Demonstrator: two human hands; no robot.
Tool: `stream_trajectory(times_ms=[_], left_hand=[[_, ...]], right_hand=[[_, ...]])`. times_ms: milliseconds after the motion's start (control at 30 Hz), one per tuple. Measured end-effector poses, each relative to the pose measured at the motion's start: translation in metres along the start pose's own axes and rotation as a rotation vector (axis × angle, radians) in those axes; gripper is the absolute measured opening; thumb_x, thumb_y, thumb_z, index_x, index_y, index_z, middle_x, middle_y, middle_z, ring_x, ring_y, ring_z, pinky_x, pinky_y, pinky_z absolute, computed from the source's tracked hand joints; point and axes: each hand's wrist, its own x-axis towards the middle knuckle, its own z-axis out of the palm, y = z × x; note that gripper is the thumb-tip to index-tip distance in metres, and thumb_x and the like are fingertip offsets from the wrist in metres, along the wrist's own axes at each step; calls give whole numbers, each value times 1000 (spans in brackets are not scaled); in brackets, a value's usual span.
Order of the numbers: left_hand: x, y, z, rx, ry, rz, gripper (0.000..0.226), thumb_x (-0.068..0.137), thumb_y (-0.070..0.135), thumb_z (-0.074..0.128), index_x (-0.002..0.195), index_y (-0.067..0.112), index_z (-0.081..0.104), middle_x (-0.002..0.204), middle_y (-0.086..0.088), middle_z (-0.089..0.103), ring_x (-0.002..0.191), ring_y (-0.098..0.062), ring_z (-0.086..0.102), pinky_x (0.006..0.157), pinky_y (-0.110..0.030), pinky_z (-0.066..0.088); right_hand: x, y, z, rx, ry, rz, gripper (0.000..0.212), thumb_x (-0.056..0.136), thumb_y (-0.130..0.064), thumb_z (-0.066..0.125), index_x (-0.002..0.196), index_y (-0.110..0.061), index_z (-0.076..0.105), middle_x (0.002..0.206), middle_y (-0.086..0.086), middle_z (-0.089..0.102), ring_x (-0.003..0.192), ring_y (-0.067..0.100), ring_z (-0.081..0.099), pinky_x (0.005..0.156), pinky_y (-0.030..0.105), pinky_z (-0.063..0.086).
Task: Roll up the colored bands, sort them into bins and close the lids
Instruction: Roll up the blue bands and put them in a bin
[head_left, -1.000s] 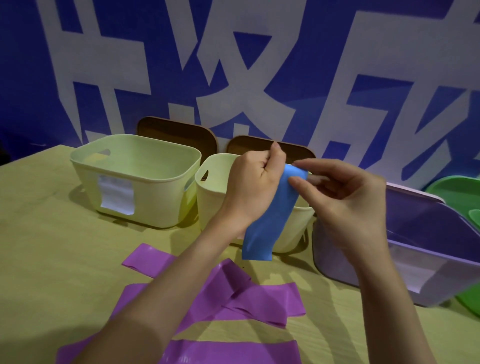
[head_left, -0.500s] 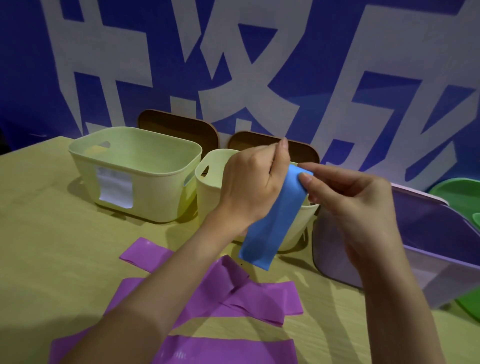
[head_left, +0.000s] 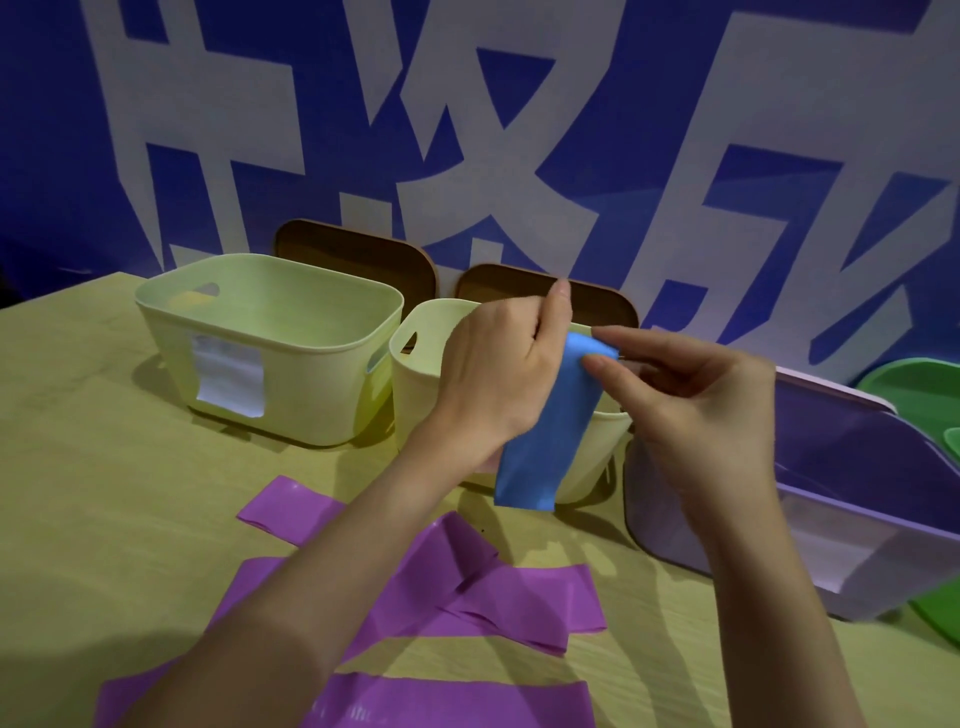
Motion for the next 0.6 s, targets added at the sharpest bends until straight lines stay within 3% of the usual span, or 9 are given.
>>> stream_trajectory(times_ms=[100, 233, 333, 600], left_hand=[[-1, -1, -1, 36, 6, 137, 42, 102, 27, 35, 60, 27, 36, 48, 13, 33, 44, -9, 40, 45, -17, 24], [-1, -1, 1, 20, 44, 174, 42, 102, 24, 36, 60, 28, 36, 46, 17, 29, 42, -6, 38, 43, -14, 25], [0, 0, 1, -62, 60, 104, 49, 101, 22, 38, 54, 33, 31, 42, 14, 29, 42, -8, 40, 42, -15, 24], [6, 1, 0, -180, -47, -197, 58, 101, 23, 43, 44, 20, 31, 35, 9, 32, 38, -8, 33, 41, -20, 23]], right_hand=[[0, -2, -4, 151, -5, 90, 15, 80, -6, 73, 91, -16, 75, 72, -4, 74, 62, -1, 61, 62, 11, 46], [1, -4, -6, 210, -18, 106, 12, 82, -8, 71, 91, -14, 75, 69, -4, 72, 62, 1, 60, 61, 14, 47], [1, -4, -4, 147, -21, 20, 16, 81, -5, 73, 93, -15, 74, 76, -7, 74, 65, 1, 64, 63, 11, 48], [0, -2, 1, -1, -24, -111, 28, 80, -2, 74, 100, -21, 71, 83, -10, 74, 70, 4, 67, 68, 11, 49]])
